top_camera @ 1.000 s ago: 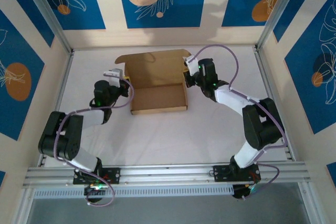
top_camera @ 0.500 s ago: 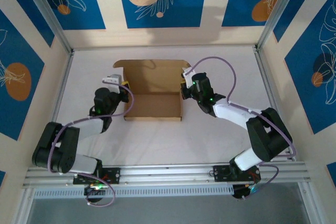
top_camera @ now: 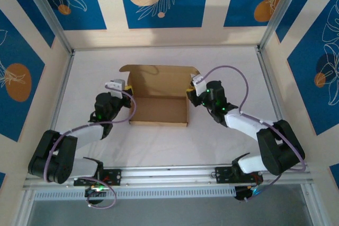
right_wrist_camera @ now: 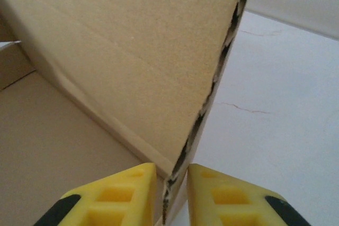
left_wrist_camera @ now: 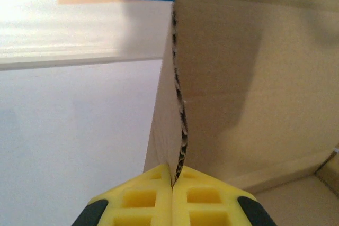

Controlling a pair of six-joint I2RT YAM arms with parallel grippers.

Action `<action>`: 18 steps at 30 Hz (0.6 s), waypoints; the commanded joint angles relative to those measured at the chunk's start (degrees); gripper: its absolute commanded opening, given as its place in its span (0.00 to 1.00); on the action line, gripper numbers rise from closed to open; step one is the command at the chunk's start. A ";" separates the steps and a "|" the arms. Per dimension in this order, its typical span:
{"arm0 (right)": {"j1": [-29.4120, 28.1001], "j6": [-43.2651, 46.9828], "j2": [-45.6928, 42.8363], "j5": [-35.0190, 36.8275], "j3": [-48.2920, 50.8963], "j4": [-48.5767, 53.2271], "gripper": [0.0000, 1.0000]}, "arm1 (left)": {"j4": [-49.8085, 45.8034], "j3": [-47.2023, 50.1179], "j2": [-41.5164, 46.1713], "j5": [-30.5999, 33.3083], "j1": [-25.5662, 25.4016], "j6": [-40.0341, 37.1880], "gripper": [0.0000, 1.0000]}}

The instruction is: Fold the paper box

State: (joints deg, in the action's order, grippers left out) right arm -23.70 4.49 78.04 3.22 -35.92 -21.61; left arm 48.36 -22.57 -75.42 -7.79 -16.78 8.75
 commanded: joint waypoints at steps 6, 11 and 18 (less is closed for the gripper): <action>14.05 10.11 -2.81 -25.11 -0.97 3.43 0.35 | -6.09 -3.86 2.61 -11.43 3.51 -7.12 0.00; 17.64 10.23 0.94 -27.24 -3.79 1.68 0.35 | -9.67 -4.56 3.73 -13.73 4.73 -10.48 0.00; 17.80 15.13 3.81 -32.67 -2.61 -4.07 0.38 | -9.00 -4.67 2.74 -14.49 4.81 -11.17 0.00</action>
State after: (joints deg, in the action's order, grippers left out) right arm -5.45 16.14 80.79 -24.97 -38.35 -23.24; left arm 38.52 -25.30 -72.82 -20.05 -12.49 -0.67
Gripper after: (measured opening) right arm 0.379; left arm 0.045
